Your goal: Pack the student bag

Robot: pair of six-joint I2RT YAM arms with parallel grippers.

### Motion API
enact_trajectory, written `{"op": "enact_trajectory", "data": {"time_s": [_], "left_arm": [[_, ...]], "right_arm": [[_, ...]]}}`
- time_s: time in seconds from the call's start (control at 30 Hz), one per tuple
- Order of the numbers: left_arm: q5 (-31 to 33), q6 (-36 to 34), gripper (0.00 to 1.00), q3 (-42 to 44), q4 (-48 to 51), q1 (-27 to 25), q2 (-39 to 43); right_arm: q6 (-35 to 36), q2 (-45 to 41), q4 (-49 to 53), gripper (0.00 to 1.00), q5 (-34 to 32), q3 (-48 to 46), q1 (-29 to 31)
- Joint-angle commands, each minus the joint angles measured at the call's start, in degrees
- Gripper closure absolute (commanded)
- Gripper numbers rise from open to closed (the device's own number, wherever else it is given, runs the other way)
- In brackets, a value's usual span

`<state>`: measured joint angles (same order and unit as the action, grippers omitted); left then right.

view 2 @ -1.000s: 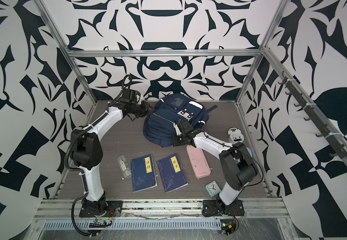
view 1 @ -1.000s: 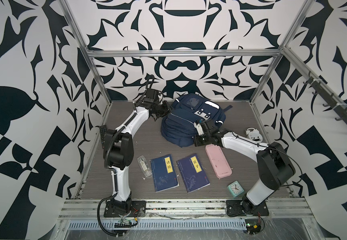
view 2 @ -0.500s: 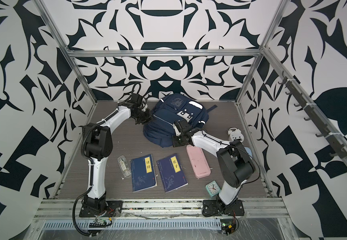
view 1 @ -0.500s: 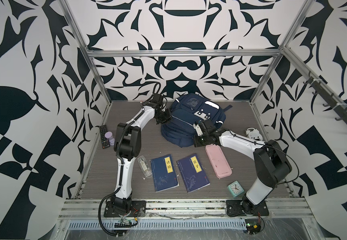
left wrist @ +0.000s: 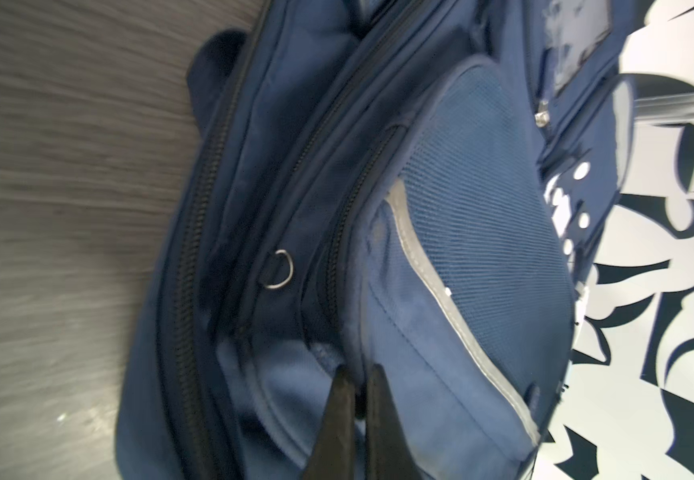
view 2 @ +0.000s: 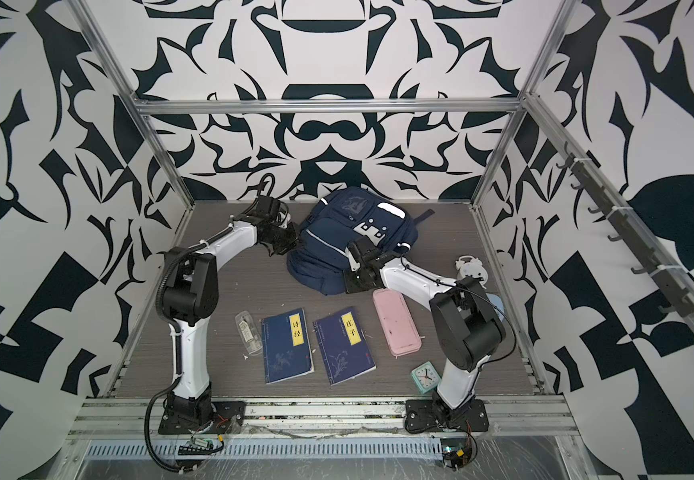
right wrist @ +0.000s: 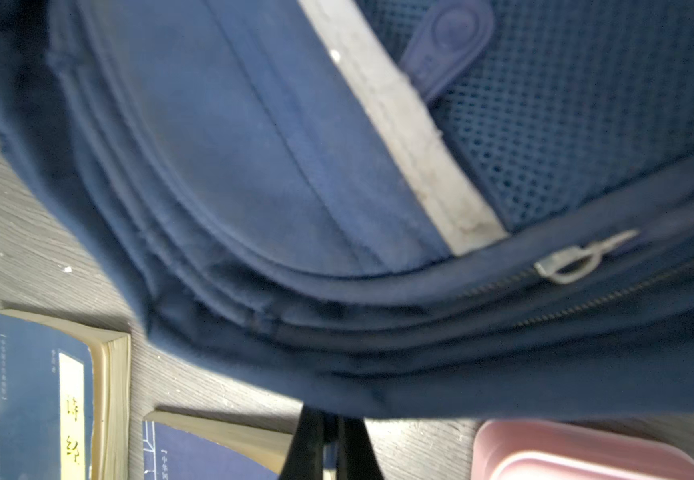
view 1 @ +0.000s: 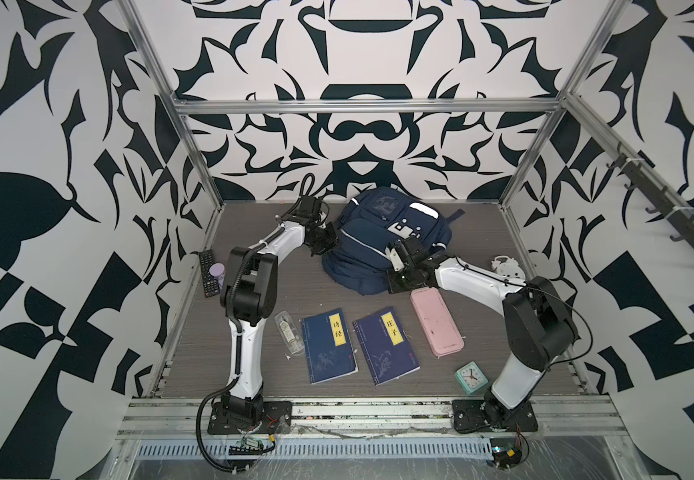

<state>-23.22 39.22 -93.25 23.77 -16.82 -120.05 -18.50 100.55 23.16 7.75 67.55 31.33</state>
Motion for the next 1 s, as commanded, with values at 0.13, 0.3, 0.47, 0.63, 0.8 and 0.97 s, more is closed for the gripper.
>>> {"op": "enact_trajectory", "data": {"time_s": [0.13, 0.3, 0.47, 0.63, 0.8, 0.97], "left_arm": [[0.01, 7.03, 1.00, 13.81, -12.55, 4.16, 14.79], [-2.03, 14.83, 1.00, 20.89, -23.28, 4.16, 17.79], [-4.89, 20.00, 1.00, 20.67, -27.86, 3.73, 16.60], [-4.42, 22.12, 1.00, 19.08, -29.48, 3.12, 17.21], [-3.85, 22.99, 1.00, 18.27, -29.75, 2.84, 17.63], [-3.72, 23.16, 1.00, 18.46, -29.75, 2.58, 17.45]], "right_arm": [[3.89, 1.24, 1.00, 1.00, -4.11, 6.96, -0.38], [4.55, 2.79, 2.93, 1.00, -3.31, 10.37, -0.39], [4.30, 3.64, 4.90, 1.00, 0.37, 12.22, 1.79], [4.62, 4.11, 6.10, 1.00, 3.26, 14.06, 6.02], [3.75, 4.86, 5.99, 1.00, 4.41, 16.50, 8.10], [1.45, 5.71, 3.43, 1.00, 7.47, 18.88, 9.09]]}}
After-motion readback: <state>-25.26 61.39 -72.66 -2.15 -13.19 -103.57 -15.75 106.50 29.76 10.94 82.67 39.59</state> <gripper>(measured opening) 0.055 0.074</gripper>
